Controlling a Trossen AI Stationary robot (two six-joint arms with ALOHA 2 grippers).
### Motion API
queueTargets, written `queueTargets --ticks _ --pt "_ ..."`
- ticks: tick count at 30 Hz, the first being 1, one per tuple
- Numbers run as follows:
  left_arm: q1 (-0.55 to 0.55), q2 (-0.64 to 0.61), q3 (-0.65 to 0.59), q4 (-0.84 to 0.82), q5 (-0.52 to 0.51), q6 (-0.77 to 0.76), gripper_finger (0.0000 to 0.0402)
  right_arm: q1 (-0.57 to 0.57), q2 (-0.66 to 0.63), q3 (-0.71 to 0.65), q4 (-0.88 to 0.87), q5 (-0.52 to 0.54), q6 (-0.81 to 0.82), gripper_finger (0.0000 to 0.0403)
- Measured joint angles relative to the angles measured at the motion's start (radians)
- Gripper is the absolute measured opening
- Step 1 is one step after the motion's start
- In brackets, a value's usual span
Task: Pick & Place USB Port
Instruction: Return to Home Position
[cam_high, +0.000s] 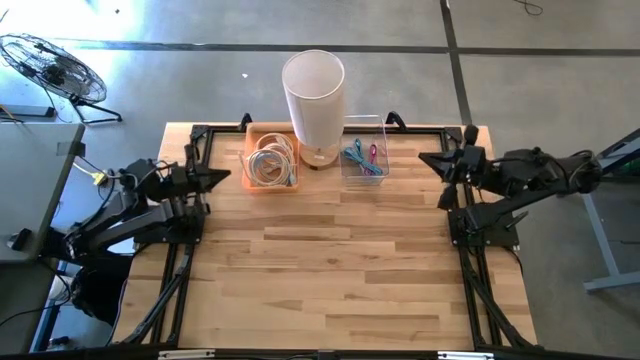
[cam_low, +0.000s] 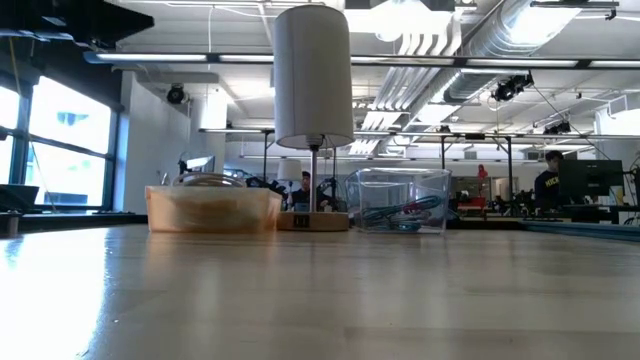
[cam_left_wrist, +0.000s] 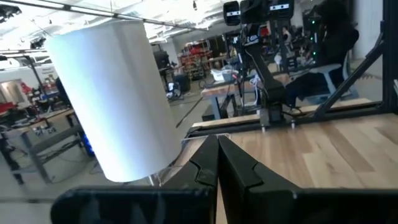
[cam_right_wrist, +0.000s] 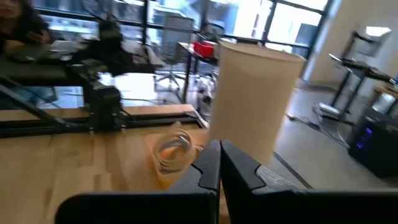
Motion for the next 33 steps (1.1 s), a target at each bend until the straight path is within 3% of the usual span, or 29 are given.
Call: queueTargets --ticks 7,16,23,33 --pt "0.000 0.000 -0.072 0.061 0.011 -0.040 0.0000 -0.002 0.069 0.000 0.123 -0.060 -0.042 0.0000" --pt "0.000 -0.001 -0.169 0.187 0.016 -0.044 0.0000 -0.082 0.189 0.000 0.268 -0.230 -0.082 0.0000" --pt "0.000 0.000 -0.231 0.185 0.043 -0.078 0.0000 -0.167 0.288 0.000 0.368 -0.400 -0.057 0.0000" --pt "0.000 0.000 -0.333 0.244 0.071 -0.088 0.0000 -0.196 0.222 0.000 0.302 -0.372 -0.059 0.0000"
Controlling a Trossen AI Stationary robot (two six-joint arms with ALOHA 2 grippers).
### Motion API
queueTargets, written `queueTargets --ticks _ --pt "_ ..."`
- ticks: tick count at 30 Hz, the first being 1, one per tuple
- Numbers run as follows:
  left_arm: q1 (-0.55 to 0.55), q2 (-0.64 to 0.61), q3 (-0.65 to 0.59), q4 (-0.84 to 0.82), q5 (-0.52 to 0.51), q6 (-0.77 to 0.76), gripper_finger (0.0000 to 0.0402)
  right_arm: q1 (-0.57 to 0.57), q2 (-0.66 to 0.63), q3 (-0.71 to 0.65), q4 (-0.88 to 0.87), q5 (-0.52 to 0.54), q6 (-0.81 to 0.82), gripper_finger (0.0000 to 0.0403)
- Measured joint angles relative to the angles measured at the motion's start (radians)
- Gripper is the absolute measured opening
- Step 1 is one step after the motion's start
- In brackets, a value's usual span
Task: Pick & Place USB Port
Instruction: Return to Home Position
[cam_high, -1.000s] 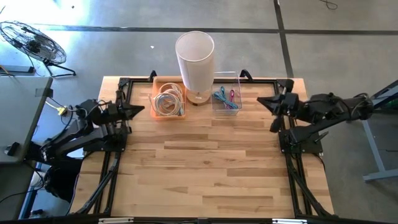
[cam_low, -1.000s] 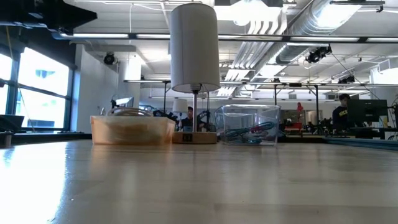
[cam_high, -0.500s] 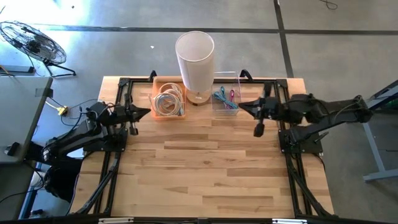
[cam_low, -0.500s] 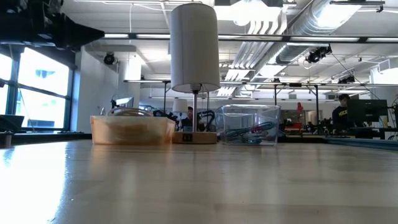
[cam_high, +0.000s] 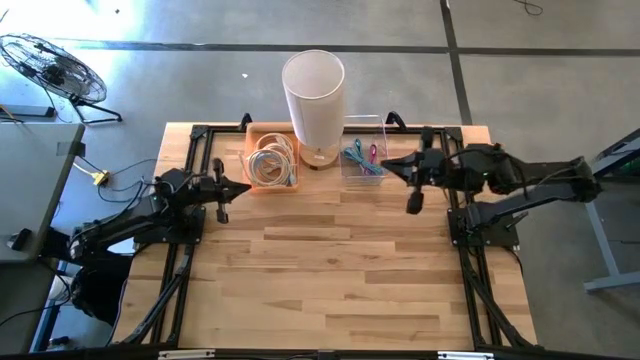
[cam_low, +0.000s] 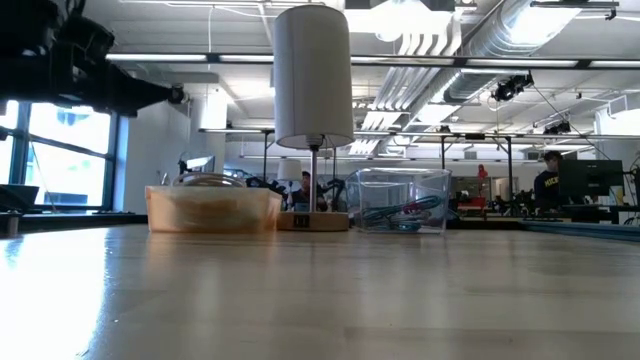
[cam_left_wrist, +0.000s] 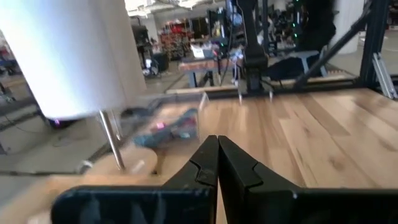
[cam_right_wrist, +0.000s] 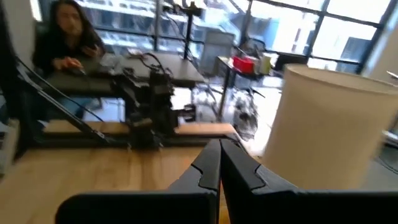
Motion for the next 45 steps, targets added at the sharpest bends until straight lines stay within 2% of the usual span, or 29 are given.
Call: queueTargets --ticks 4,10,16,21,25,30,34,40,45 --pt "0.000 0.002 -0.034 0.045 0.005 -0.022 0.0000 0.000 -0.066 0.000 -0.146 0.071 0.033 0.0000" --pt "0.000 -0.008 -0.035 0.035 -0.020 0.024 0.0000 0.016 -0.179 0.000 -0.237 0.148 0.040 0.0000" --pt "0.000 -0.002 -0.037 0.031 -0.029 0.017 0.0000 0.049 -0.355 0.000 -0.430 0.246 0.077 0.0000" --pt "0.000 -0.002 -0.038 0.029 -0.027 0.010 0.0000 0.069 -0.491 -0.008 -0.614 0.269 0.155 0.0000" --pt "0.000 -0.002 -0.038 0.026 -0.040 0.010 0.0000 0.070 -0.626 -0.134 -0.526 0.193 0.129 0.0000" --pt "0.000 -0.002 -0.039 0.026 -0.041 0.009 0.0000 0.070 -0.806 -0.380 -0.279 0.105 0.105 0.0000" --pt "0.000 -0.002 -0.039 0.026 -0.045 0.014 0.0000 0.070 -0.906 -0.544 -0.179 0.073 0.110 0.0000" --pt "0.000 -0.002 -0.039 0.025 -0.051 0.114 0.0000 0.070 -0.886 -0.728 0.052 0.010 0.080 0.0000" --pt "0.000 -0.002 -0.039 0.025 -0.052 0.141 0.0000 0.069 -0.894 -0.844 0.172 -0.022 0.104 0.0000"
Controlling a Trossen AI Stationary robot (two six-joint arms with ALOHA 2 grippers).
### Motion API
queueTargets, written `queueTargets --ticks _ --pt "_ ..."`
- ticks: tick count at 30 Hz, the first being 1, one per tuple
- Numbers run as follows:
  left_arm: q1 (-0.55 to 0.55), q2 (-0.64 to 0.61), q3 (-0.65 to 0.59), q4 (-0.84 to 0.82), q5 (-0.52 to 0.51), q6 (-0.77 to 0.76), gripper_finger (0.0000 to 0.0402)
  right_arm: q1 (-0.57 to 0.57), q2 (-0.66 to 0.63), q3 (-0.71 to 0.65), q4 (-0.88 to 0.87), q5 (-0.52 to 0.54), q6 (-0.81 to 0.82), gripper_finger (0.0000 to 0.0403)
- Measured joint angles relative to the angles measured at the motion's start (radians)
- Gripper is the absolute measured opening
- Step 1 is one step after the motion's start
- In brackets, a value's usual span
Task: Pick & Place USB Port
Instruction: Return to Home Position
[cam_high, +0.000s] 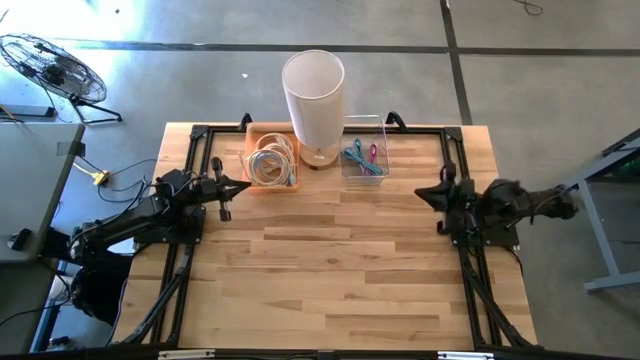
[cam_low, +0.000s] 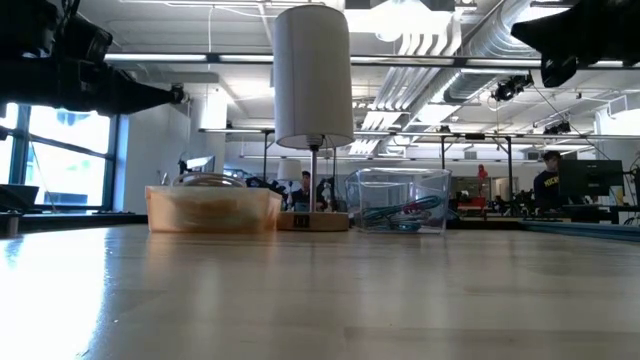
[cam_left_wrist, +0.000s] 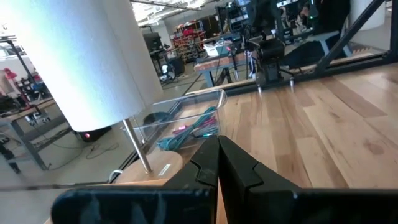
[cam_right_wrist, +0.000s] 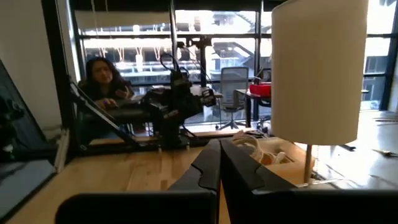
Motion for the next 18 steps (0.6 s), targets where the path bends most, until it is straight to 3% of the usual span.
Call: queueTargets --ticks 18 --pt "0.000 0.000 0.000 0.000 0.004 -0.003 0.0000 -0.001 0.001 -0.175 0.188 -0.069 0.044 0.0000"
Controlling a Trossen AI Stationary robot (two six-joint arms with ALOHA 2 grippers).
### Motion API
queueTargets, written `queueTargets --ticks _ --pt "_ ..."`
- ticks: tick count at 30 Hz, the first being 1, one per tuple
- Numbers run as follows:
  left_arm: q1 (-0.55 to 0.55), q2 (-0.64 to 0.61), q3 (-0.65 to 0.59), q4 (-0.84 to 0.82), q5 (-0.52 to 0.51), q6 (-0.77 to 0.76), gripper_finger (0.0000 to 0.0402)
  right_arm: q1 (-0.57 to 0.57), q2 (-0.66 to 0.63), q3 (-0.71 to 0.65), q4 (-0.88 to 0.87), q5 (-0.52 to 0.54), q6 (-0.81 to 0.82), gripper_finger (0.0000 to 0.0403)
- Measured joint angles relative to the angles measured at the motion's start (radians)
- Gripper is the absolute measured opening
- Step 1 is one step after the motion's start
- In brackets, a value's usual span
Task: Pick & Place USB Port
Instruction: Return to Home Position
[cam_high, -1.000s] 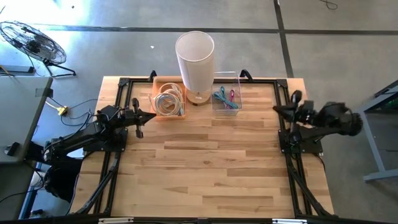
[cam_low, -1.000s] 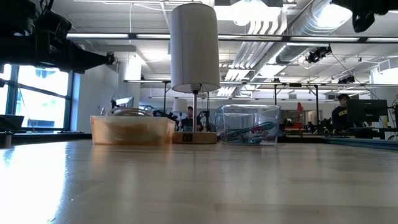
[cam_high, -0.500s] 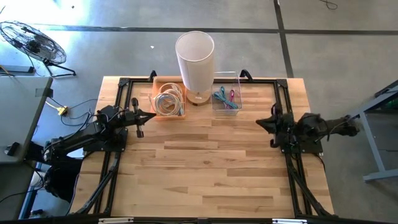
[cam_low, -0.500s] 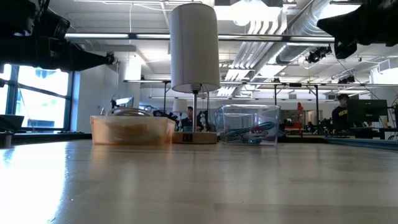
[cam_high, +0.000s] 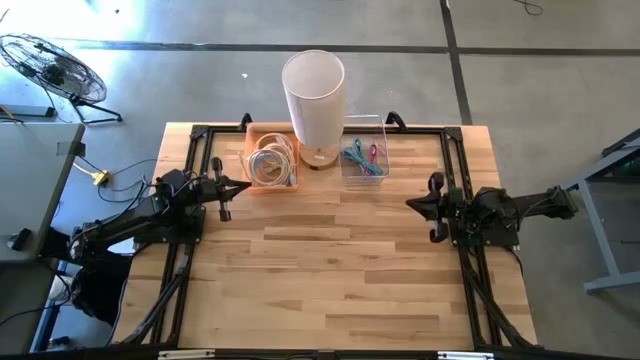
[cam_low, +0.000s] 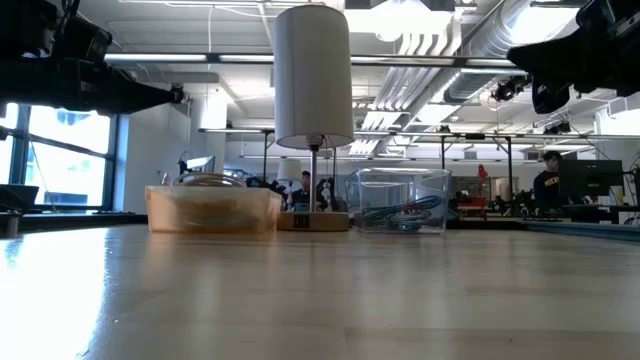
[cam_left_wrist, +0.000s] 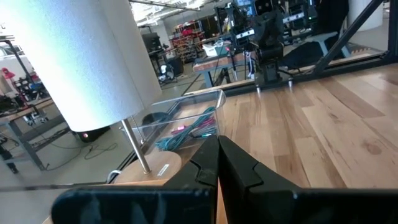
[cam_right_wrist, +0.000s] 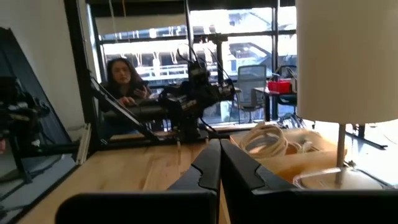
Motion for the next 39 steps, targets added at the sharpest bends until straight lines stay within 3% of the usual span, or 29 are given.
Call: queueTargets --ticks 17,30,39 --pt "0.000 0.000 0.000 0.000 -0.001 0.003 0.0000 -0.098 0.001 -0.002 -0.112 -0.012 -0.045 0.0000" --pt "0.000 0.000 0.000 0.000 -0.002 0.003 0.0000 -0.227 0.001 -0.003 -0.120 -0.150 -0.033 0.0000" --pt "0.000 0.000 0.000 0.000 -0.004 0.003 0.0000 -0.232 0.016 -0.003 -0.142 -0.091 0.063 0.0000"
